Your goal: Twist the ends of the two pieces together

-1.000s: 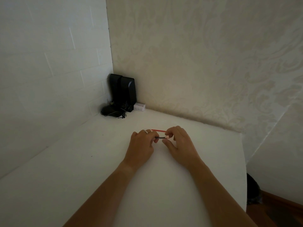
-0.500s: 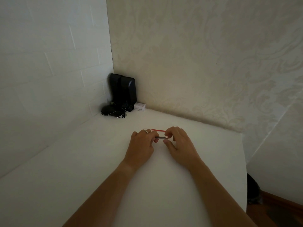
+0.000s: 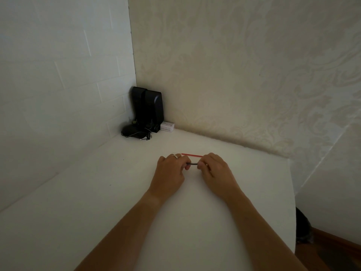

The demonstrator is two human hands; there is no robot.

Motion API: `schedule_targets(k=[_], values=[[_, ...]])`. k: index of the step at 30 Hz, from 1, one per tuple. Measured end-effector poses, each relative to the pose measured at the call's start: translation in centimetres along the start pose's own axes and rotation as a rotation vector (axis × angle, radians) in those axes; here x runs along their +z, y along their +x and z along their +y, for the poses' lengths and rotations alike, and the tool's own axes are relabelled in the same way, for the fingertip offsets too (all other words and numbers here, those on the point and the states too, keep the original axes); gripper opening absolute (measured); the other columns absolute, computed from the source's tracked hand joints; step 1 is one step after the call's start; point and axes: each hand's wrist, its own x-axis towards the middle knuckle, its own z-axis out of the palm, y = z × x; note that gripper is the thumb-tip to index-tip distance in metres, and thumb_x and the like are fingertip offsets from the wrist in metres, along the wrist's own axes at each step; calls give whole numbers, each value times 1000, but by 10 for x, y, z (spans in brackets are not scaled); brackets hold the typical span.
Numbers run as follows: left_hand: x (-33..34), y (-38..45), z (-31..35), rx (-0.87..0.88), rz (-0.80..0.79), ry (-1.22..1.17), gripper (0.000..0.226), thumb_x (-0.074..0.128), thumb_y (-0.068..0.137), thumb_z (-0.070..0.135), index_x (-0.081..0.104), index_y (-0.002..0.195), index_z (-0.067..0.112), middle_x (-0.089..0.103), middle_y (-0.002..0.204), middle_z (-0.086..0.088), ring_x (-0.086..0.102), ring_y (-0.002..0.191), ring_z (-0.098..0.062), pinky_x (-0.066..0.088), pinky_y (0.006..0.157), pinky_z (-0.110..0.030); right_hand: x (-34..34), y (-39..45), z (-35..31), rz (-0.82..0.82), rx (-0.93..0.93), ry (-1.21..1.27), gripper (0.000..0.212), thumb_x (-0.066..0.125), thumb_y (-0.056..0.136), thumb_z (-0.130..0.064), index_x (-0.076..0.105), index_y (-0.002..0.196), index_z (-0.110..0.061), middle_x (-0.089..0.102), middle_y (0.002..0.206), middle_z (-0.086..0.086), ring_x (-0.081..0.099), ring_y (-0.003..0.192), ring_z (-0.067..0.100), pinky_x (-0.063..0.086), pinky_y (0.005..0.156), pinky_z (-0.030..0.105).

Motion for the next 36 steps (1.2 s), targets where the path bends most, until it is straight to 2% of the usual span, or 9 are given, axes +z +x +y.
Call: schedule_targets(k=[3, 6, 8, 12, 18, 28, 32, 34, 36], values=[[0, 0, 1, -3, -1, -5, 28, 48, 84, 0, 55, 83, 28, 54, 77, 10, 50, 77, -12, 30, 70, -31, -2, 0, -3, -3, 12, 23, 4, 50, 98, -29, 54, 99, -27, 53, 89, -13, 49, 82, 5, 44, 70, 21], [0, 0, 0, 2, -4, -5, 28, 48, 84, 0, 55, 83, 28, 54, 77, 9, 50, 76, -12, 30, 69, -31, -1, 1, -2, 14, 36, 32, 16, 44, 100, -36, 54, 95, -26, 53, 85, -13, 49, 79, 6, 43, 68, 23], [1, 0, 0, -1, -3, -2, 29, 48, 82, 0, 55, 82, 28, 53, 76, 10, 50, 75, -13, 30, 69, -31, -1, 1, 0, 25, 12, 34, 22, 42, 101, -31, 56, 87, -22, 52, 79, -9, 48, 74, 10, 41, 67, 27], [0, 0, 0, -4, 1, -9, 28, 47, 84, 2, 54, 82, 29, 49, 75, 11, 46, 75, -11, 34, 71, -34, -5, -1, -5, 6, 22, 68, 2, 55, 97, -23, 56, 97, -24, 54, 87, -12, 50, 75, 7, 41, 66, 20], [0, 0, 1, -1, -8, 6, 30, 47, 81, 0, 53, 81, 29, 49, 75, 11, 48, 75, -12, 34, 71, -34, -5, 0, -4, 13, 0, 62, 7, 54, 98, -20, 56, 92, -19, 56, 84, -7, 50, 73, 9, 42, 65, 22], [0, 0, 1, -10, -5, 16, 30, 49, 81, -1, 54, 82, 29, 46, 74, 13, 42, 73, -9, 31, 71, -32, -8, 0, -6, 6, 39, 128, 13, 62, 93, -13, 53, 93, -23, 53, 85, -16, 49, 74, 10, 41, 64, 17], [0, 0, 1, -15, -9, 1, 31, 48, 81, -2, 53, 82, 29, 51, 77, 13, 49, 78, -12, 29, 71, -31, -8, -1, -6, 0, 82, 153, 19, 66, 90, -28, 51, 101, -29, 56, 90, -16, 53, 75, 11, 46, 65, 22], [0, 0, 1, -14, -5, -2, 31, 48, 80, -2, 53, 81, 29, 50, 77, 13, 50, 78, -12, 30, 72, -31, -5, -1, -5, 11, 72, 133, 13, 58, 94, -39, 56, 102, -30, 58, 93, -15, 54, 76, 10, 47, 66, 22], [0, 0, 1, -14, -3, 1, 31, 48, 80, -2, 53, 81, 29, 48, 75, 13, 47, 76, -11, 31, 72, -32, -3, 0, -2, 22, 49, 97, 19, 48, 99, -37, 62, 93, -26, 57, 86, -12, 54, 76, 9, 47, 69, 27]])
